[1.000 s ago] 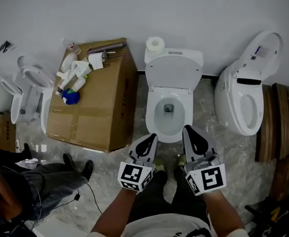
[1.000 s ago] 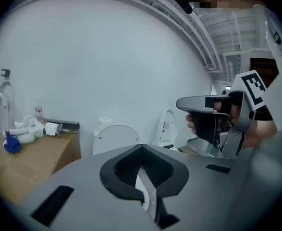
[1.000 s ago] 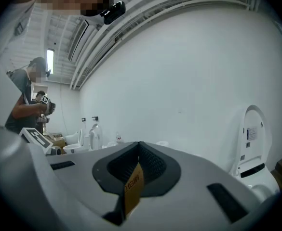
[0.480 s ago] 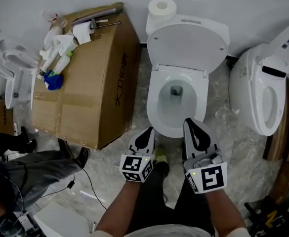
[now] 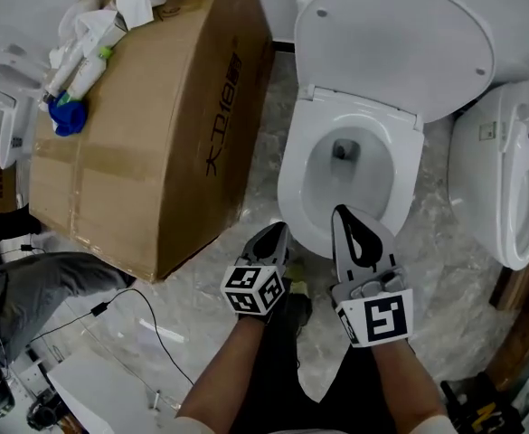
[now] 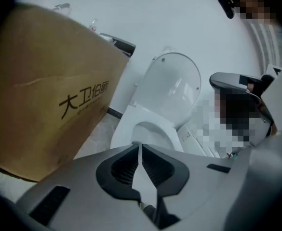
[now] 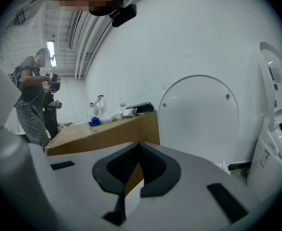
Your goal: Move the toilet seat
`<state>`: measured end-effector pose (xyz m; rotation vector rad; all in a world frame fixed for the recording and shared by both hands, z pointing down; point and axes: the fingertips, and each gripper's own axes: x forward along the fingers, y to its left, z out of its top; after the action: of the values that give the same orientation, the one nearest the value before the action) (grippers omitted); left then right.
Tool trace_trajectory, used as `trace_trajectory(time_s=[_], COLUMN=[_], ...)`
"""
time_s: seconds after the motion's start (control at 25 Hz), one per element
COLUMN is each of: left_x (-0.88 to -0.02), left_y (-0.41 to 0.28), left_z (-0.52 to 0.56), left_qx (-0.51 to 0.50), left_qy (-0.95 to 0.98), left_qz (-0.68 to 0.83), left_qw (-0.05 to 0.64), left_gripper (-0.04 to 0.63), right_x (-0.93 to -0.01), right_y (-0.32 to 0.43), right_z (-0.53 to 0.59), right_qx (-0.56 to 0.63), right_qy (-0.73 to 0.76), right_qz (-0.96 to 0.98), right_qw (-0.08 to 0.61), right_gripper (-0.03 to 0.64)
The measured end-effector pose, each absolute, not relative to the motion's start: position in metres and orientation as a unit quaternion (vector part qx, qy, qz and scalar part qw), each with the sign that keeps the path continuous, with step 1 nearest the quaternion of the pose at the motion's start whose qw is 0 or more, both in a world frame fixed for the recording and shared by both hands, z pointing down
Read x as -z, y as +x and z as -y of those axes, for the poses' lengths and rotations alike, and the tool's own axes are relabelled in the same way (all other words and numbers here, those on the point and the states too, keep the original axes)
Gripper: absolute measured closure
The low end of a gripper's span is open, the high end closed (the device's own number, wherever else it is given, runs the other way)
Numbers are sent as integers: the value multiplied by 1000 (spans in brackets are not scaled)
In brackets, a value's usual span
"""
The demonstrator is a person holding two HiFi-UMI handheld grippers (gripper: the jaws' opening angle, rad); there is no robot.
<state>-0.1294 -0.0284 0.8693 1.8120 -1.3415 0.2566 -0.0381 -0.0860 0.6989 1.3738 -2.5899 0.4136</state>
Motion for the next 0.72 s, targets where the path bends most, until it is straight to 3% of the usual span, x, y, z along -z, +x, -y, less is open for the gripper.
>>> trace_trajectory(time_s=[0.28, 0.72], left_x=[-940, -983], left_y=[-136, -125], left_z=[19, 18], left_qx=[-56, 4], left_qy=[671, 629], left_qz=[538, 521], left_qw=[508, 577], left_gripper=[479, 457], right_x=[-738, -761], right_y=[-55, -57], right_z=[82, 69], right_qx=[-150, -164], right_qy=[433, 410], right_qz=[882, 888], right_qw=[105, 128], right_gripper=[601, 601])
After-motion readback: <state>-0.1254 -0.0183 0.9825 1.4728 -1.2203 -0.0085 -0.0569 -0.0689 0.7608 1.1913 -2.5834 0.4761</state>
